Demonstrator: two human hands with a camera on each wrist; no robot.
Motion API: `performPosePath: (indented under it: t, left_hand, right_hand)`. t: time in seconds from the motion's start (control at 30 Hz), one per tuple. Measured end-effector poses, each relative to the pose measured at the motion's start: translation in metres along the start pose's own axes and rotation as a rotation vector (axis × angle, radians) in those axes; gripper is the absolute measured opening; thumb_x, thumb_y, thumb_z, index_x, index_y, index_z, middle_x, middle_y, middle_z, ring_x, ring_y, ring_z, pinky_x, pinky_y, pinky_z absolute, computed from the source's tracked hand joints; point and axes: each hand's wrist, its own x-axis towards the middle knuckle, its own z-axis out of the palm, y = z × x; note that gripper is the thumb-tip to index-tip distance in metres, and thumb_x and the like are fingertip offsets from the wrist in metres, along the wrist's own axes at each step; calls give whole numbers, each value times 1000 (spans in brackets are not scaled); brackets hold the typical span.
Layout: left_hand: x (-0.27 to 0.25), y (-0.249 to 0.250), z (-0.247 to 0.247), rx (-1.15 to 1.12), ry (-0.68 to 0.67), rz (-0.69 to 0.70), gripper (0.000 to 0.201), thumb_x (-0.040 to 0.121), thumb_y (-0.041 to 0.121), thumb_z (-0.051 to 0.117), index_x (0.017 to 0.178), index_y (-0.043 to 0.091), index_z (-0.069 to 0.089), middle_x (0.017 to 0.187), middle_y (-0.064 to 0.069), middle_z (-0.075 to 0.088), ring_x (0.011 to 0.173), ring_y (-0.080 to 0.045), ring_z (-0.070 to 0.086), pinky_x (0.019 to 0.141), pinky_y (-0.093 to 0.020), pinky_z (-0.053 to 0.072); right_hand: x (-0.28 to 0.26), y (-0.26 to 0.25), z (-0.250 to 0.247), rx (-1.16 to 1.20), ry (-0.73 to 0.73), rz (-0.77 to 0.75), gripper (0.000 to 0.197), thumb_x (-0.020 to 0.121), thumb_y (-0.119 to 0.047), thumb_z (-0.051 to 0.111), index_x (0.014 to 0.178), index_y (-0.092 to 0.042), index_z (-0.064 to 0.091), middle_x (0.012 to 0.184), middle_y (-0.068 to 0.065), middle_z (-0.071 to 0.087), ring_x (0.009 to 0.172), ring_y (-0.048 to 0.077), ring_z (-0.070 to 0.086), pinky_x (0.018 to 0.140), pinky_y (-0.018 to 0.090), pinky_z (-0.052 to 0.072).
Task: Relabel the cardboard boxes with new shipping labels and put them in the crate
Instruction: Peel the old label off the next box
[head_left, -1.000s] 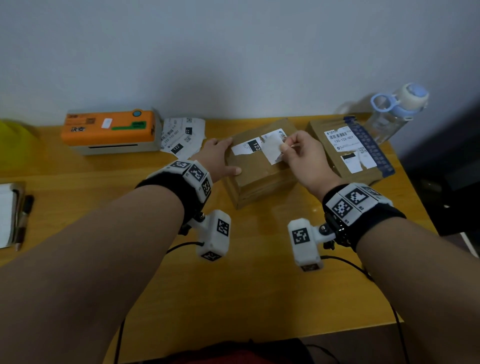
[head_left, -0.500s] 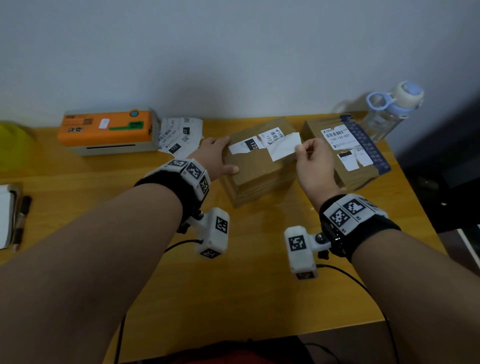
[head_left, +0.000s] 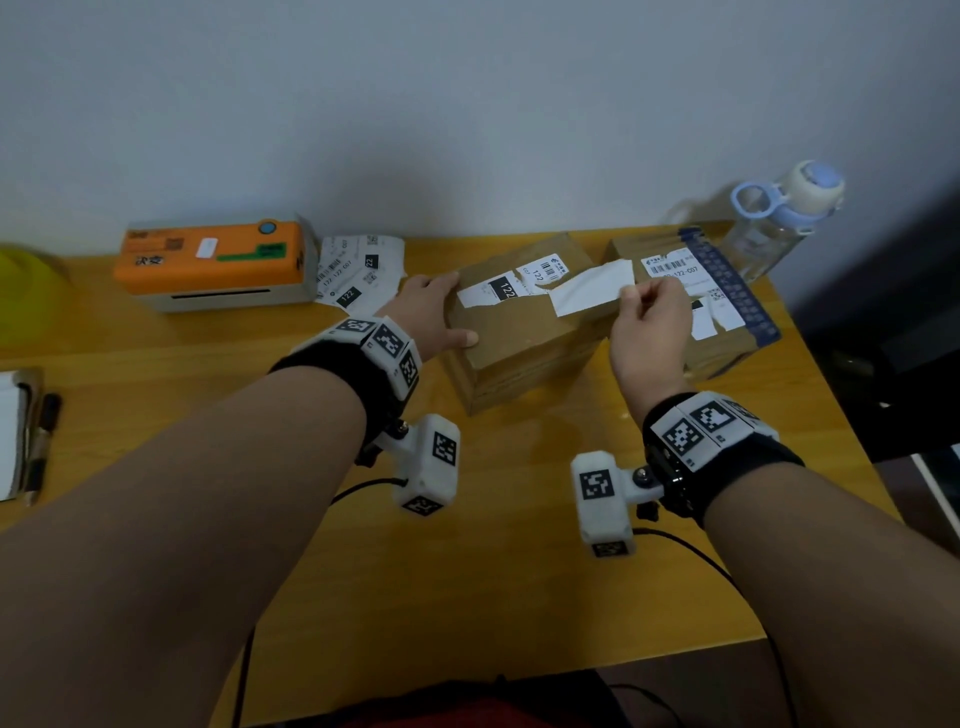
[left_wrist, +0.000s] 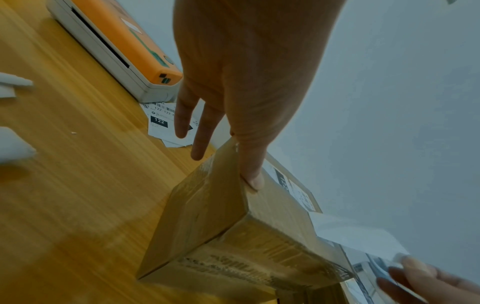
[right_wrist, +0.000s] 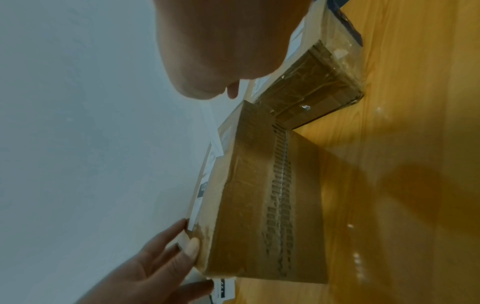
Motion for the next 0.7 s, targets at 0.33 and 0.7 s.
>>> performPosePath:
  t: [0.33, 0.7]
  left_hand:
    - [1, 3, -2, 18, -7, 3, 85, 83, 41, 65, 149, 23, 16, 151, -9, 25, 133, -28, 36, 105, -43, 36]
    - [0, 2, -3, 31, 20, 31, 83, 81, 45, 66, 148, 24, 21, 148, -9, 27, 128, -27, 41, 102, -41, 39]
  right_hand:
    - [11, -19, -12, 111, 128, -142, 6, 96, -14, 43, 90, -14, 44, 94, 3, 49, 85, 15, 49, 79, 24, 43]
    - [27, -44, -38, 268, 100, -353, 7, 98, -9, 39, 93, -13, 39, 80, -13, 42, 69, -9, 45, 68, 8, 38]
